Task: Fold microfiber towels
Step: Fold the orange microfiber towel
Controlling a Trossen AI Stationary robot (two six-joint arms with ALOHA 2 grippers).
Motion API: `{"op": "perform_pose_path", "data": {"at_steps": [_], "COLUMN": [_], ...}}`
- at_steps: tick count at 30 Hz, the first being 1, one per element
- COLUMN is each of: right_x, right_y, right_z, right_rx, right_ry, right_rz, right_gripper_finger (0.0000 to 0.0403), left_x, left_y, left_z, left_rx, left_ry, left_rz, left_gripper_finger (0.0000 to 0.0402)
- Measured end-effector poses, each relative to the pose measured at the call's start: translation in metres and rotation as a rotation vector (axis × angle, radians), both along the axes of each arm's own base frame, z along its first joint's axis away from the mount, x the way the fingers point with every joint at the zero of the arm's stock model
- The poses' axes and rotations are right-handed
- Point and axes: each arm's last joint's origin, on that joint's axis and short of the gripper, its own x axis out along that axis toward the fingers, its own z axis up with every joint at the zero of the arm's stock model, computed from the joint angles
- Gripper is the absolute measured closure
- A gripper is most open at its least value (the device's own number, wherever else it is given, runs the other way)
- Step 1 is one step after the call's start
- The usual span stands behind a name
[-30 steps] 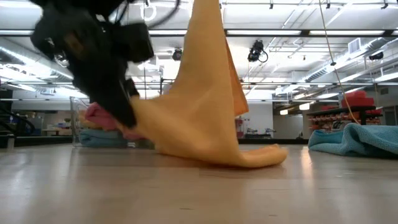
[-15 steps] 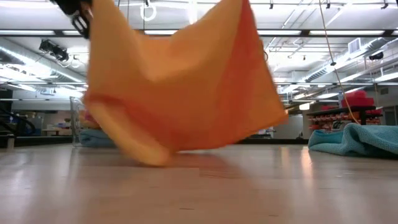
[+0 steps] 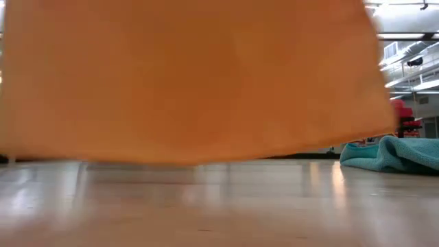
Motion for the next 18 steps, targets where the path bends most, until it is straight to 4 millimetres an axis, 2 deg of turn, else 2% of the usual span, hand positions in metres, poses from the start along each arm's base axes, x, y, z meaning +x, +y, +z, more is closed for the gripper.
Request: {"op": "perform_pose_path", "data": {"at_steps": [4,8,13,18], "right_x": [-0.007,-0.009,0.006,0.022], "right_y": [0.015,0.012,-0.017,-0.061], "right_z": [0.0,-0.006,-0.04,-0.088], "right_rx": [-0.006,-0.113,-0.249,-0.34], "right_ry": [-0.003,0.001,0.102,0.223], "right_rz": [0.069,0.029,-0.11,-0.259], "right_gripper_finger": [0.0399,0.0399,0.0399,0.0399], "left_x": [-0.005,-0.006,0.002,0.02], "left_y": [-0.007,-0.008,0.003,0.02], "left_z": [0.007,-0.005,-0.038,-0.063], "left_rx": [-0.017,0.055,0.225,0.324], "left_ry": [-0.015,0.08,0.32,0.484], "left_rz": [-0.042,-0.008,0.242,0.469], "left_gripper_finger": [0.0387,0.039,0.0393,0.0376]}}
